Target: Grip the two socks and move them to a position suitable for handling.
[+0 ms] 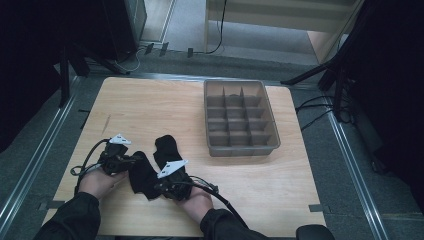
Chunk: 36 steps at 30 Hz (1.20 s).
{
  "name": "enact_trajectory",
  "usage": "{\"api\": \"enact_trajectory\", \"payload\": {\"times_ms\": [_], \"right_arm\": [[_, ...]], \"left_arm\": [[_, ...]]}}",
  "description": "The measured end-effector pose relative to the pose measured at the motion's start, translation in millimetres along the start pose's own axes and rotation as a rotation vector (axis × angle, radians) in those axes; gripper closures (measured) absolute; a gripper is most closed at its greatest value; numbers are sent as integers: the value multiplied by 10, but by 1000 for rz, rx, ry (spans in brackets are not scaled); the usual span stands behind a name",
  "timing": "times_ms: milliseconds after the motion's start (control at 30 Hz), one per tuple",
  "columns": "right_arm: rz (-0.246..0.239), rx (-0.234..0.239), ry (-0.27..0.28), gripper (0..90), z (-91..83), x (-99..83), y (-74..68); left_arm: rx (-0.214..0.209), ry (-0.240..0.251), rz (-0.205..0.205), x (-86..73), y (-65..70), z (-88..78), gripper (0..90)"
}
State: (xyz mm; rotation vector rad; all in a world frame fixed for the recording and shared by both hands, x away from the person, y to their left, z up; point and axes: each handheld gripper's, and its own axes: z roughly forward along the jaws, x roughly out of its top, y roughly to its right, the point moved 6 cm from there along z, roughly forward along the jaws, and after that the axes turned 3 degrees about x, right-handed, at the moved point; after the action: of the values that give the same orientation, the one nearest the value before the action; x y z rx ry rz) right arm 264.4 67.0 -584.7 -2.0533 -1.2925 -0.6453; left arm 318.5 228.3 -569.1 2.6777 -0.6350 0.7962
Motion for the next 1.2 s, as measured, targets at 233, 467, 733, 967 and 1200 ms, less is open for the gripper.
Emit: {"api": "enact_trajectory", "payload": {"times_ms": [233,467,733,967,1200], "right_arm": [[-27,-6,0,900,-10,-19,57],[-15,-37,-10,899,-144,-78,216],[12,-69,-5,892,-278,-124,433],[13,-84,4,848,-330,-135,537],[22,-55,44,767,-453,-41,479]], "left_arm": [[-5,-19,-15,-97,-53,-2,805],[-35,-26,-16,-180,32,-29,798],[-72,-62,2,-306,210,-94,793],[-88,-84,22,-411,361,-155,778],[-103,-10,-32,-313,318,-261,733]]}}
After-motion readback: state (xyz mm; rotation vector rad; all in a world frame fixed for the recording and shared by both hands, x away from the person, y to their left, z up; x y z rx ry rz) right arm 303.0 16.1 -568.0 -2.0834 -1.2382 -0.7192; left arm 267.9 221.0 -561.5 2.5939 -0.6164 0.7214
